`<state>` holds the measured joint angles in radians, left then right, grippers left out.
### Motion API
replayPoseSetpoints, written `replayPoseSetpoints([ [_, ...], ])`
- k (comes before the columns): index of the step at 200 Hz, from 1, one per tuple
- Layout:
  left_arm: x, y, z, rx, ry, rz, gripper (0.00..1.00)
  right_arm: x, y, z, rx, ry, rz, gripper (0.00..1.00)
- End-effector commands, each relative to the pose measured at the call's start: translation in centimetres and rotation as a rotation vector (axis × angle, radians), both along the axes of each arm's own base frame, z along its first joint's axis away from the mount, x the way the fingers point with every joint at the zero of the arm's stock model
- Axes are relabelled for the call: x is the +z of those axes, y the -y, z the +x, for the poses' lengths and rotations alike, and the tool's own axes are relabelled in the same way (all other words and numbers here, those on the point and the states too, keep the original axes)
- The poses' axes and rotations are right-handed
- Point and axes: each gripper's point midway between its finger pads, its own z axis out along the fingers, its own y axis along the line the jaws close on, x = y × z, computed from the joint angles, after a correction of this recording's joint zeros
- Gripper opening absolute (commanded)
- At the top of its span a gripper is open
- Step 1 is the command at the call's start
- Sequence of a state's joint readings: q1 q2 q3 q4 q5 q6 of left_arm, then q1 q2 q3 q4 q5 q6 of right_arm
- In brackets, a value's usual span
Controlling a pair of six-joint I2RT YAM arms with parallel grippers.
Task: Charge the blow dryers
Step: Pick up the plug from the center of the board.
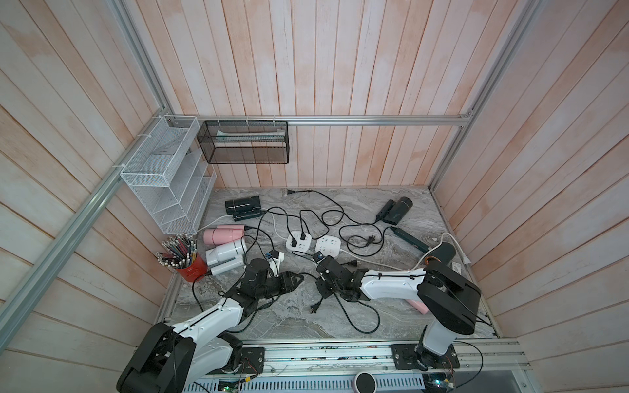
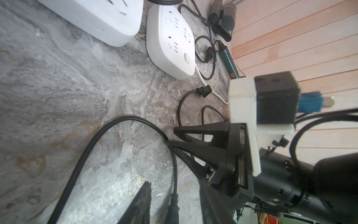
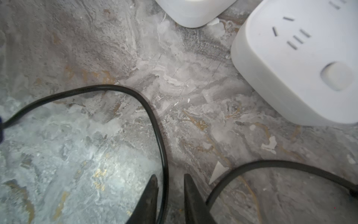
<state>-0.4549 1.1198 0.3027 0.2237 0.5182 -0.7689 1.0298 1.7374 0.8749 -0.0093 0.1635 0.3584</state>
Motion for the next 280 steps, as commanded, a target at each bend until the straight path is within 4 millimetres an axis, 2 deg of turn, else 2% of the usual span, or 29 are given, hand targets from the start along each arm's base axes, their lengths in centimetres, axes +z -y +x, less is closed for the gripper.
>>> replayPoseSetpoints([
  [1, 0.4, 0.1, 0.3, -0.008, 0.033, 0.02, 0.45, 0.0, -0.5, 0.3, 0.019, 0.014, -0.027, 0.26],
  [60, 0.3, 0.2, 0.4, -0.011, 0.035, 0.009, 0.45, -0.5, -1.3, 0.4, 0.031, 0.019, -0.056, 0.26],
  [169, 0.0, 0.1, -0.1, -0.012, 0.033, -0.001, 0.45, -1.7, -0.5, -0.1, 0.014, 0.015, -0.076, 0.16],
  [280, 0.0, 0.4, -0.3, -0.021, 0.024, -0.012, 0.46, 0.1, -0.8, 0.3, 0.017, 0.074, -0.062, 0.09],
])
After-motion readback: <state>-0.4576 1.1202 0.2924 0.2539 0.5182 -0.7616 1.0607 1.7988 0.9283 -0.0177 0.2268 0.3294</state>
